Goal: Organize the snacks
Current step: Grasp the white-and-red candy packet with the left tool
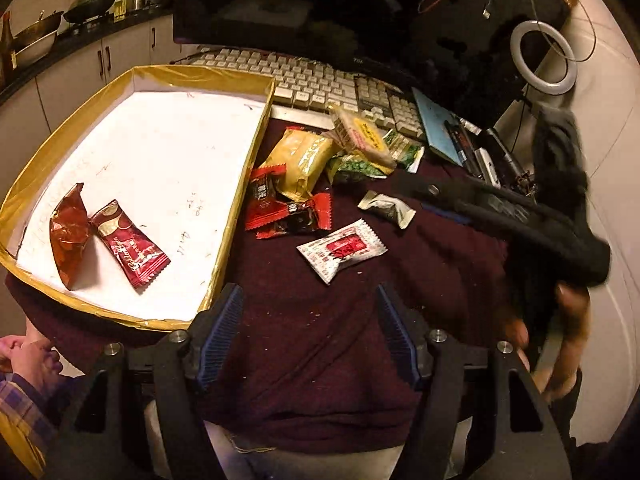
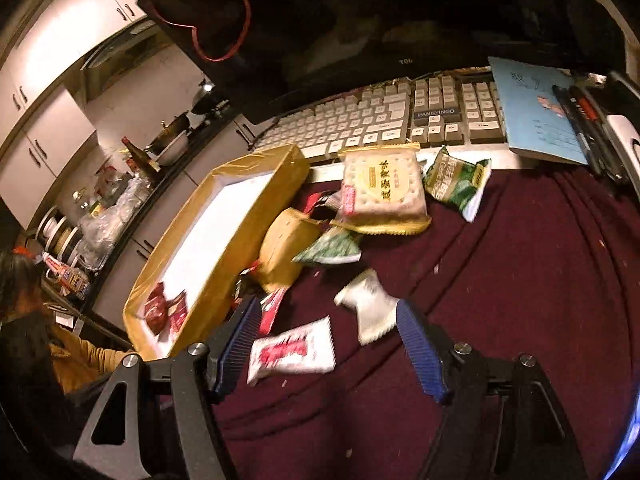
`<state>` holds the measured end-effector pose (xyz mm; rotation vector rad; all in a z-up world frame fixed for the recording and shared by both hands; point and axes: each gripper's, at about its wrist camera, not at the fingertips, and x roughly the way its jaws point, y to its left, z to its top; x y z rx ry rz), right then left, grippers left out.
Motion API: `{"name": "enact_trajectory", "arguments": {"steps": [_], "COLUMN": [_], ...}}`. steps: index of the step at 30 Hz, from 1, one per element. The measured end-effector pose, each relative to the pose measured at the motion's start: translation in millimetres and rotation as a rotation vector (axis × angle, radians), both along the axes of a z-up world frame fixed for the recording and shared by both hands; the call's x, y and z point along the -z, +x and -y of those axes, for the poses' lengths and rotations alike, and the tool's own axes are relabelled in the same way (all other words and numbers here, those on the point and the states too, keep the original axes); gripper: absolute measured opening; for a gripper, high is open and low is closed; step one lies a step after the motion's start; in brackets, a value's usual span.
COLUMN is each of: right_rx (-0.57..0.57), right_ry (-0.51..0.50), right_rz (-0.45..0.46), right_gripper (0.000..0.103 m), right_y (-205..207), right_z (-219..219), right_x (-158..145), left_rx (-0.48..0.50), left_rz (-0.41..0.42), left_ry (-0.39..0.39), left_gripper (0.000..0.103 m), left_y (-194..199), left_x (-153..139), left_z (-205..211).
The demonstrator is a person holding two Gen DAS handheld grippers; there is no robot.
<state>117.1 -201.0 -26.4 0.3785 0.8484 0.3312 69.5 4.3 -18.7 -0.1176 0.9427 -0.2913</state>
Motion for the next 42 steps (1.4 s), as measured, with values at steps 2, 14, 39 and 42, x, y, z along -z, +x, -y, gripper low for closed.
{"name": "enact_trajectory", "arguments": {"steps": [2,14,39,42], "right_rx": [0.014,0.033,0.064,0.055], "right_ry": [-0.047,-0.058,0.044,0.013], "right_rz": [-0.047,-0.007,0.030,0.015], "right_gripper": [0.067,0.028,0.045,0.045], "right_y": [16.2,-8.9,-9.1,-8.0], "right_z": [-3.6,-9.9,7.9,4.1], "right_x": [6.4,22.5,18.2,20.1], "left_rx": [0.015,0.165,0.319,0.303], "left_rz": [-0.006,-0.042,-0.147,-0.110], "left_ry": [0.033,0.137,0.232,0.212], "left_gripper": [0.067,0.067,0.043,0.034], "left_y": [-0.2,13.2,61.3,60.3], "left_x": [1.0,-0.9,29.2,32.7], "left_z": [2.5,24.9,70.4,70.9]}}
